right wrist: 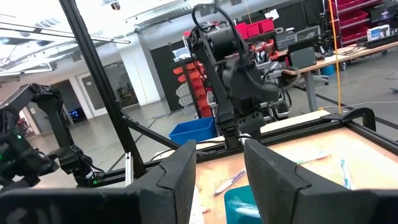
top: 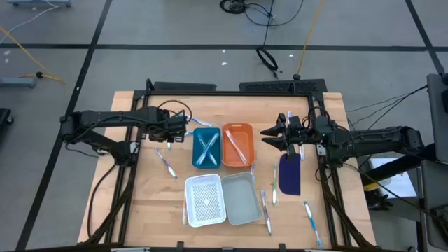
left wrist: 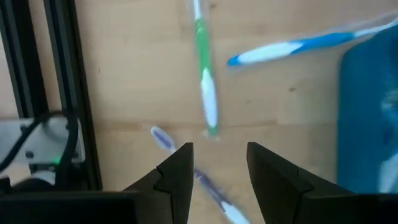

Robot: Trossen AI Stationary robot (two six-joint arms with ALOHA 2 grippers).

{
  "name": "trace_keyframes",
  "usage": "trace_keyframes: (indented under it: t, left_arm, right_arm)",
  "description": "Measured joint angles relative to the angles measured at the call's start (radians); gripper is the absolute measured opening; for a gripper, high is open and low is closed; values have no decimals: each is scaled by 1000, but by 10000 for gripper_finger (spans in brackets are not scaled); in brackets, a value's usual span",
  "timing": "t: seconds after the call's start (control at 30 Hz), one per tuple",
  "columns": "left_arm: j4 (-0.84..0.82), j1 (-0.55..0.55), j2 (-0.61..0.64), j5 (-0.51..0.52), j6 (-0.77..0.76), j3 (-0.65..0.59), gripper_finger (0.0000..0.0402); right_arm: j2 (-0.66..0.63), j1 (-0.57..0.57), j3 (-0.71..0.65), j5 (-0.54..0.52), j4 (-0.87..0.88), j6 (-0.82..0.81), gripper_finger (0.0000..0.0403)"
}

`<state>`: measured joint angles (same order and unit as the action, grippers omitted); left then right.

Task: Pick & Place Toothbrushes
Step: Put the green toothbrush into the white bin

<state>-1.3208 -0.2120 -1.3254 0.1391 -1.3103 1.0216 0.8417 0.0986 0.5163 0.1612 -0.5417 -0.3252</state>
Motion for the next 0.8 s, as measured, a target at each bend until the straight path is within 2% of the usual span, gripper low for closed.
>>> trace_keyframes:
  t: [0.2, 0.37, 0.53, 0.8]
  left_arm:
    - [51, 56, 0, -34, -87, -99, 152]
    - [105, 58, 0, 33, -91, -135, 152]
    - [152, -11, 0, 103, -46, -140, 152]
    - [369, -195, 0, 106, 169, -140, 152]
  right_arm:
    - [0, 0, 0, 0, 0, 0, 128]
    - [0, 0, 0, 0, 0, 0, 128]
    - [0, 0, 0, 0, 1, 0, 128]
    - [0, 0, 0, 0, 0, -7, 128]
